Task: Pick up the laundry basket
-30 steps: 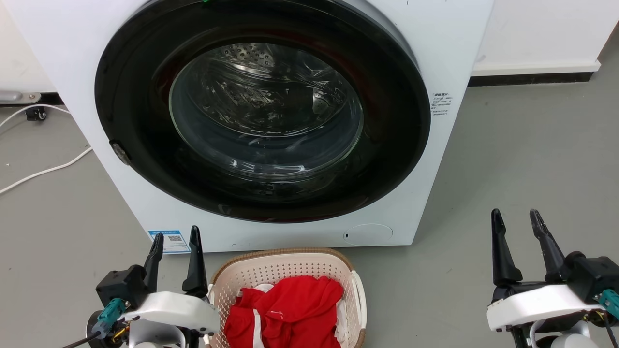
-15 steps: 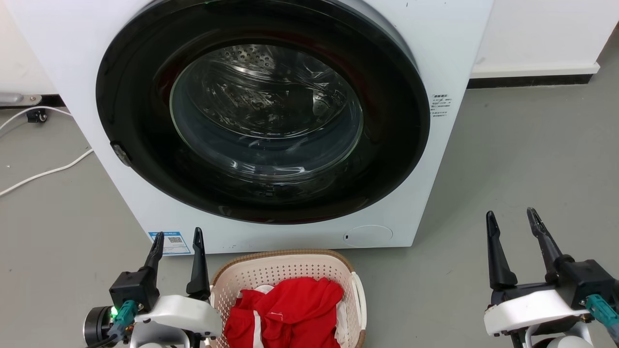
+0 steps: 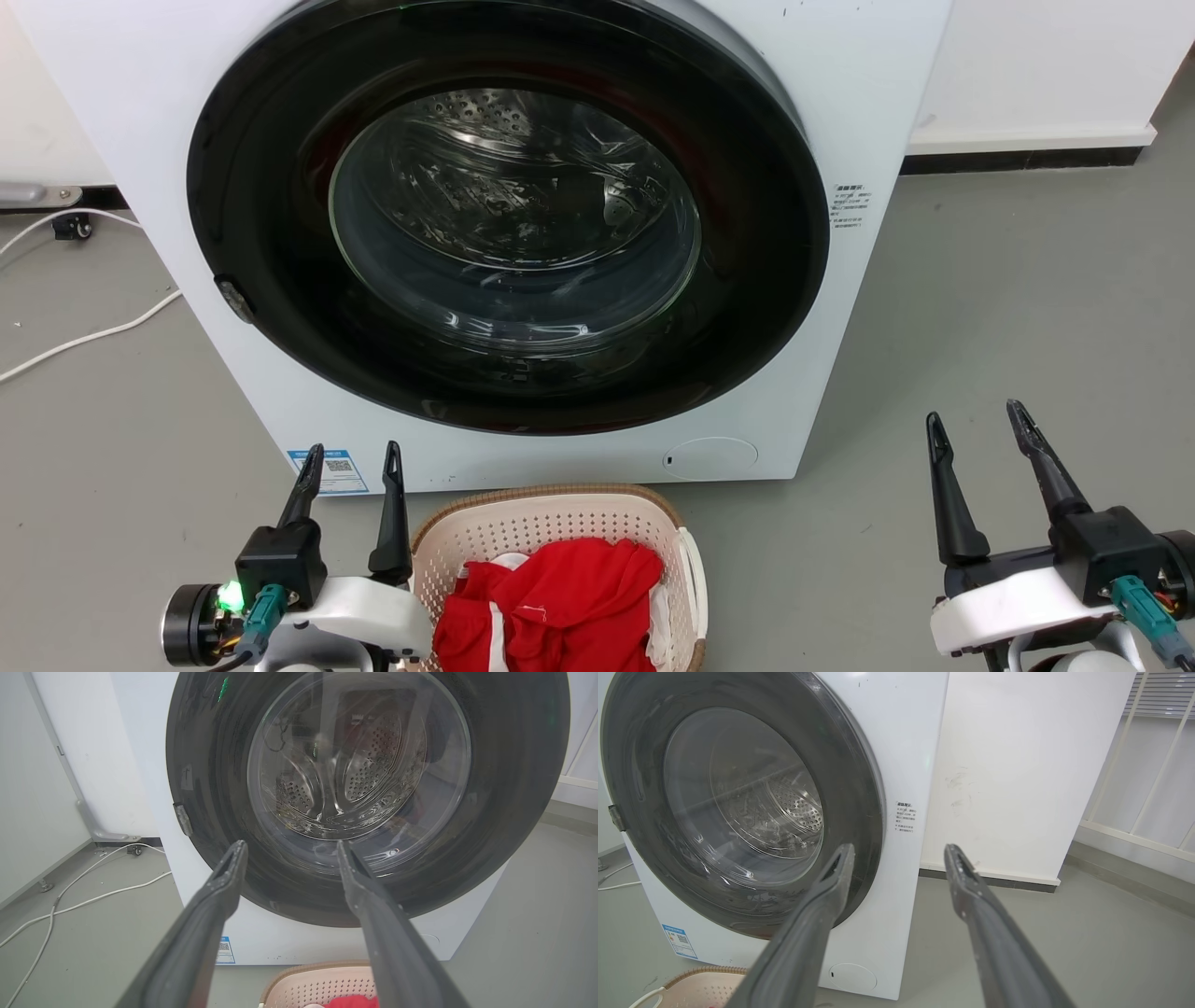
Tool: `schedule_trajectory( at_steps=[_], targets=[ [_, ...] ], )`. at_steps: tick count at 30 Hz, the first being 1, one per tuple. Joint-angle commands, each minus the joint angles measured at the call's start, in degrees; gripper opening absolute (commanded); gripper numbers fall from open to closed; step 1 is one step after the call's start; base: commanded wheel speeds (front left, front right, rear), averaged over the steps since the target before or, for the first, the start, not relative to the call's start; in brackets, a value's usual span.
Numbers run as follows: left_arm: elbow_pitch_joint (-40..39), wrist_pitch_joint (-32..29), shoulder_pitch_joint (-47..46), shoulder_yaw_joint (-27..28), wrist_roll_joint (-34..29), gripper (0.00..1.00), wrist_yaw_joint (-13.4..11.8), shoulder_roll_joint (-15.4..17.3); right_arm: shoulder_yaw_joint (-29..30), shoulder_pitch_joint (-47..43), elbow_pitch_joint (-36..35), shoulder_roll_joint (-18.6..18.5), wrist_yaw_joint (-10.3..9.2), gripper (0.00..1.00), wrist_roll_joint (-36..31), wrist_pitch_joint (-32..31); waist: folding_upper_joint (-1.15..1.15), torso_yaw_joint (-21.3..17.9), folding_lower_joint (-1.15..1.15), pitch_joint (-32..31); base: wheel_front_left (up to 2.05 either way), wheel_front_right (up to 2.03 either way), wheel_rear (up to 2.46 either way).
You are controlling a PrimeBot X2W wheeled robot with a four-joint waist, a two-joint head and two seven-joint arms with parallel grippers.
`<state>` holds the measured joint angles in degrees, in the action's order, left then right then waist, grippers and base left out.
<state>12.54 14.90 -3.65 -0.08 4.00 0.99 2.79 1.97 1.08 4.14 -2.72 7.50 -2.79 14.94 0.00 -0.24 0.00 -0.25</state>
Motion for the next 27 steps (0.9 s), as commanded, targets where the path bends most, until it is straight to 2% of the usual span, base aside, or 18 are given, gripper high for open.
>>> schedule_trajectory(
  at_steps=[1,27],
  targets=[
    [0.04,0.45,0.66,-0.06,-0.57,1.0,-0.06,0.17,-0.15,-0.72,-0.22,-0.29,-0.02,1.0,-0.4,0.31,0.0,-0.05,0.0,-0.02,0.0,0.0,0.0],
    [0.56,0.39,0.61,0.38,-0.75,1.0,0.25,0.16,-0.04,-0.44,1.29,-0.28,-0.02,1.0,2.97,0.29,0.0,-0.06,0.0,0.04,0.0,0.0,0.0]
  ],
)
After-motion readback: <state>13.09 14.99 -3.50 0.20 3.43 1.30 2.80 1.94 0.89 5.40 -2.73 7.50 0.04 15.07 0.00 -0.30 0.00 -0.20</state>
